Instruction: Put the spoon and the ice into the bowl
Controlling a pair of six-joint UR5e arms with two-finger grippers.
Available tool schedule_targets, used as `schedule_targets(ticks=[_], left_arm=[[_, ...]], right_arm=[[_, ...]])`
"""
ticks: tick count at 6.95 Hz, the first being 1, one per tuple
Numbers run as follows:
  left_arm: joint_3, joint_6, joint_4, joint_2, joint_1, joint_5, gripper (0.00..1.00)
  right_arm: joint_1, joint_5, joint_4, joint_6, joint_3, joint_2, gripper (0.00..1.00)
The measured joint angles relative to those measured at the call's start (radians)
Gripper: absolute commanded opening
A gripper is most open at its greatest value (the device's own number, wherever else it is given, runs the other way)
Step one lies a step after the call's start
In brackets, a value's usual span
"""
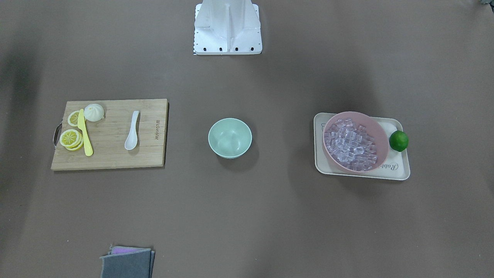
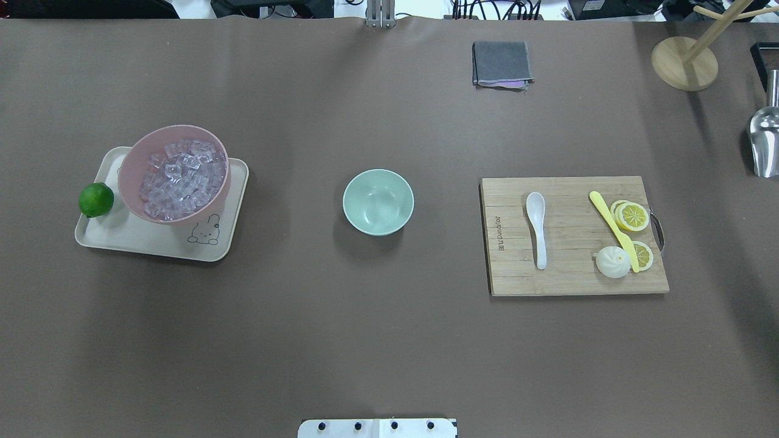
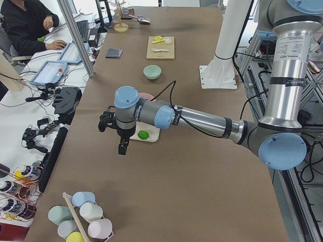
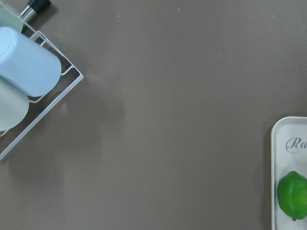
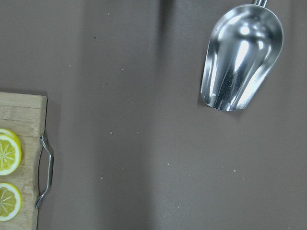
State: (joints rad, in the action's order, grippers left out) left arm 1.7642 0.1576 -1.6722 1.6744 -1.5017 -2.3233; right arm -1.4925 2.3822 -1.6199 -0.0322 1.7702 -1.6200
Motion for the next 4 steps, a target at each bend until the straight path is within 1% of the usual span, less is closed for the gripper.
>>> schedule_targets(ticks=[1, 2, 3, 4], left_arm=[[0.005, 0.0, -0.085, 0.025, 0.032, -0.037, 0.98], [0.004, 0.026, -0.187, 0.038, 0.088, -0.053, 0.98], [0.004, 0.088, -0.249, 0.054, 0.156, -0.059, 0.98], [-0.005, 0.147, -0.274, 0.09, 0.236, -0.038, 0.98]], right_arm=[[0.001, 0.0, 0.0, 0.0, 0.0, 0.0, 1.0], [0.002, 0.0, 0.0, -0.001, 0.0, 0.0, 1.0], [0.004, -0.001, 0.0, 0.0, 0.0, 0.0, 1.0], [0.009, -0.003, 0.0, 0.0, 0.0, 0.0, 1.0]])
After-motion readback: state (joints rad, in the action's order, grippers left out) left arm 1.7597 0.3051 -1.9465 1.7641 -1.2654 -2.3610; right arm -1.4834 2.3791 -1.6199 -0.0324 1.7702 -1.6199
